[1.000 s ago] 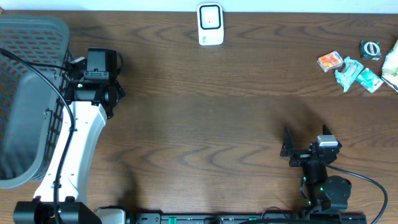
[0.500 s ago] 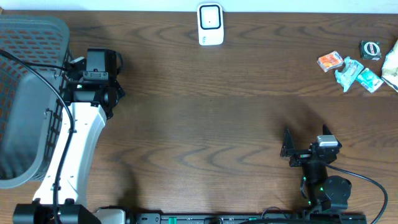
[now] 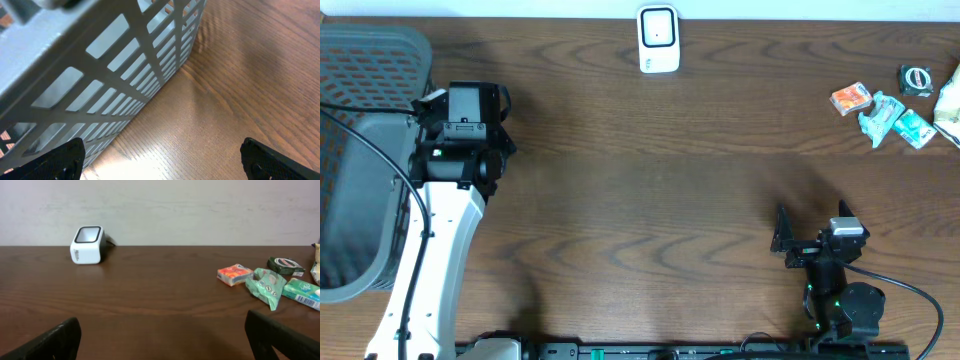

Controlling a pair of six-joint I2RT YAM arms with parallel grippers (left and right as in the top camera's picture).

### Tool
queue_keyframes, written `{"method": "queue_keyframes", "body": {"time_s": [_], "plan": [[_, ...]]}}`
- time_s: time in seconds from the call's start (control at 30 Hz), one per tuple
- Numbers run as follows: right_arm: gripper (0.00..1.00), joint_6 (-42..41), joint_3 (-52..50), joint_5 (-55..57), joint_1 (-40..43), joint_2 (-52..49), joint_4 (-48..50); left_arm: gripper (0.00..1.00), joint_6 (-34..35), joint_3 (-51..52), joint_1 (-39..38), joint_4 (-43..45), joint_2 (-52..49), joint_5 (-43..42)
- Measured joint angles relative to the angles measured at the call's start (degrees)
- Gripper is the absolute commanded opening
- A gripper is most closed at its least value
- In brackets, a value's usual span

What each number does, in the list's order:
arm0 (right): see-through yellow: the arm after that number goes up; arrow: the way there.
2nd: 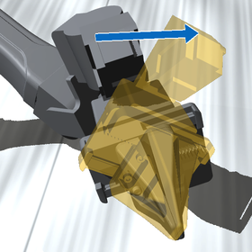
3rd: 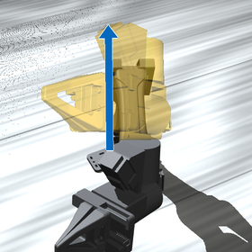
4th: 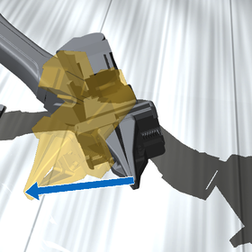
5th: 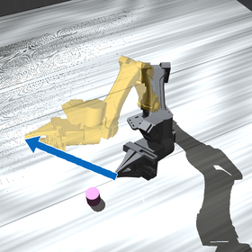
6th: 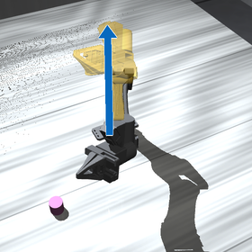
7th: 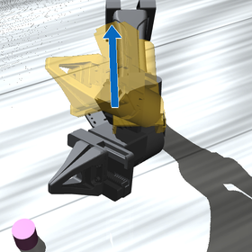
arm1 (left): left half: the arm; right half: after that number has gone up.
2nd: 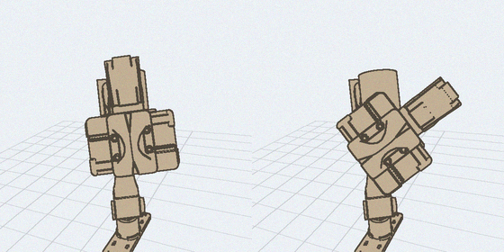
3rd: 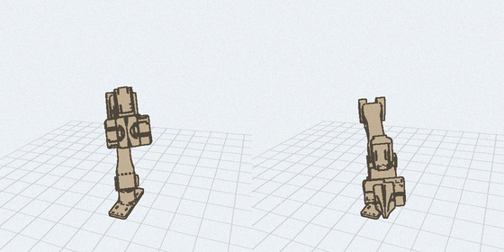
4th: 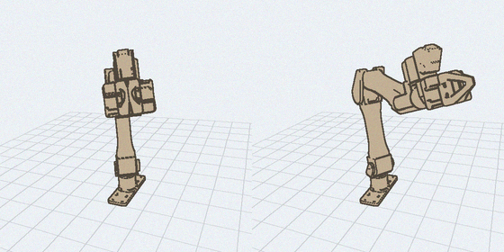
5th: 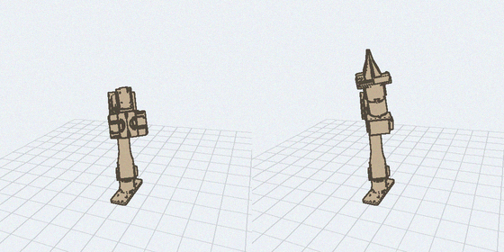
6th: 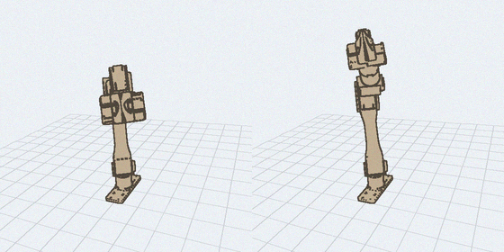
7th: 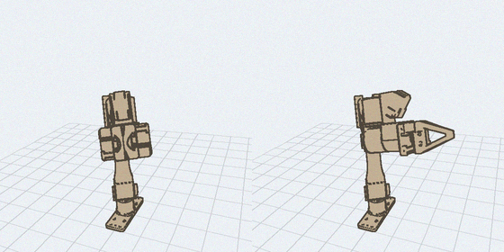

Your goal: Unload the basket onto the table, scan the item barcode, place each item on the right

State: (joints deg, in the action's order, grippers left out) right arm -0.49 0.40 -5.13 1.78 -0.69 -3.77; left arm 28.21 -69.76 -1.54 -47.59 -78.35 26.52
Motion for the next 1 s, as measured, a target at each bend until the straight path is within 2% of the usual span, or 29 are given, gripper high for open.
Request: {"method": "queue_keyframes", "body": {"time_s": [0.3, 0.83, 1.0], "plan": [[0.99, 0.15, 0.00, 0.00, 0.00, 0.00, -0.02, 0.98, 0.00, 0.00, 0.00, 0.00, 1.84, 0.00], [0.99, 0.15, 0.00, 0.00, 0.00, 0.00, 0.00, 0.98, 0.00, 0.00, 0.00, -0.07, 12.90, -0.24], [0.99, 0.15, 0.00, 0.00, 0.00, 0.00, 0.00, 0.98, 0.02, 0.00, 0.00, -3.04, 16.70, -0.07]]}}
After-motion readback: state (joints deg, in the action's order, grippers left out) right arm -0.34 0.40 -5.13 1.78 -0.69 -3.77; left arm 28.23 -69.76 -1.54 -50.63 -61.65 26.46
